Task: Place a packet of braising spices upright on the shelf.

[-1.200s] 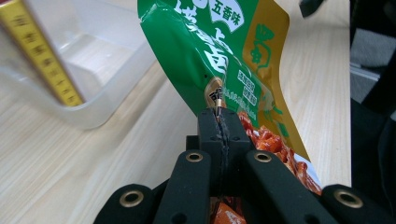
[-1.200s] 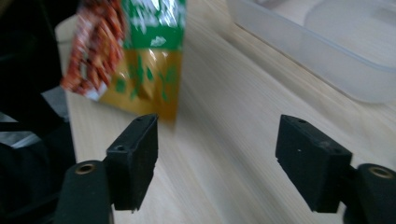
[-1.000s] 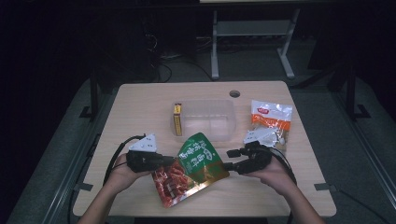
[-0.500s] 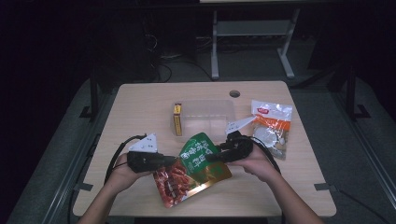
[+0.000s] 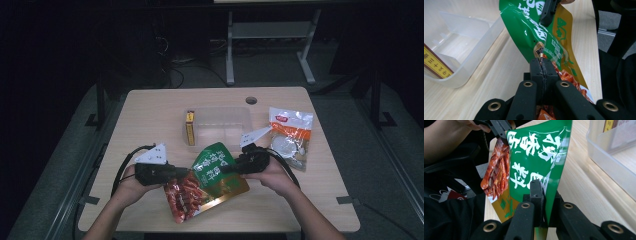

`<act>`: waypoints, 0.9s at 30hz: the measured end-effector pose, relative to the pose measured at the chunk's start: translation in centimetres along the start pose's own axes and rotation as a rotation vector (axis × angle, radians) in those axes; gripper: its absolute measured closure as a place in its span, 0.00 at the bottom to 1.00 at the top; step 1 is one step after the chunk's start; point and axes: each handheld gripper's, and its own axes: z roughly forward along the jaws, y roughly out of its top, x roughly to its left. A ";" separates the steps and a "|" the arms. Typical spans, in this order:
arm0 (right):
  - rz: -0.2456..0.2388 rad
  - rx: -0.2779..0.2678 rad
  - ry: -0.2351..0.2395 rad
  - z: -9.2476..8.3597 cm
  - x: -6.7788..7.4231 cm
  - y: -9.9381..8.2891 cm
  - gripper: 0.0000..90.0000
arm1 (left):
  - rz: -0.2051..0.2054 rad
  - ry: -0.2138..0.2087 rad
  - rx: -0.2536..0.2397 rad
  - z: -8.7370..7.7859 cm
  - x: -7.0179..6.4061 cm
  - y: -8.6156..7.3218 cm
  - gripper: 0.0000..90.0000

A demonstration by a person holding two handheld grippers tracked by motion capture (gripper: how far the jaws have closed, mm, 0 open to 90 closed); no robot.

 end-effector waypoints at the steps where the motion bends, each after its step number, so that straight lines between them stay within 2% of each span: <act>1: 0.000 0.000 0.000 0.0 0.0 0.0 0.97 | 0.000 0.000 0.000 0.0 0.0 0.0 0.99; 9: -0.019 -0.008 0.040 -0.1 0.2 0.0 1.00 | -0.004 -0.006 -0.008 -0.1 0.4 -0.4 0.99; 15: -0.019 -0.020 0.059 -0.4 0.2 0.0 1.00 | 0.008 -0.006 0.010 0.1 0.4 -0.5 0.98; 18: -0.021 -0.037 0.069 -0.8 0.3 0.0 1.00 | 0.025 0.009 0.044 0.5 0.2 -0.6 0.94; 21: -0.024 -0.031 0.066 -0.8 0.4 0.0 1.00 | 0.022 0.003 0.047 0.6 0.2 -0.7 0.94; 24: -0.032 -0.040 0.072 -1.1 0.4 0.0 1.00 | -0.008 0.013 0.028 0.5 0.4 -0.7 0.83; 27: -0.038 -0.041 0.068 -1.2 0.4 0.1 1.00 | -0.025 0.026 0.003 0.3 0.5 -0.8 0.63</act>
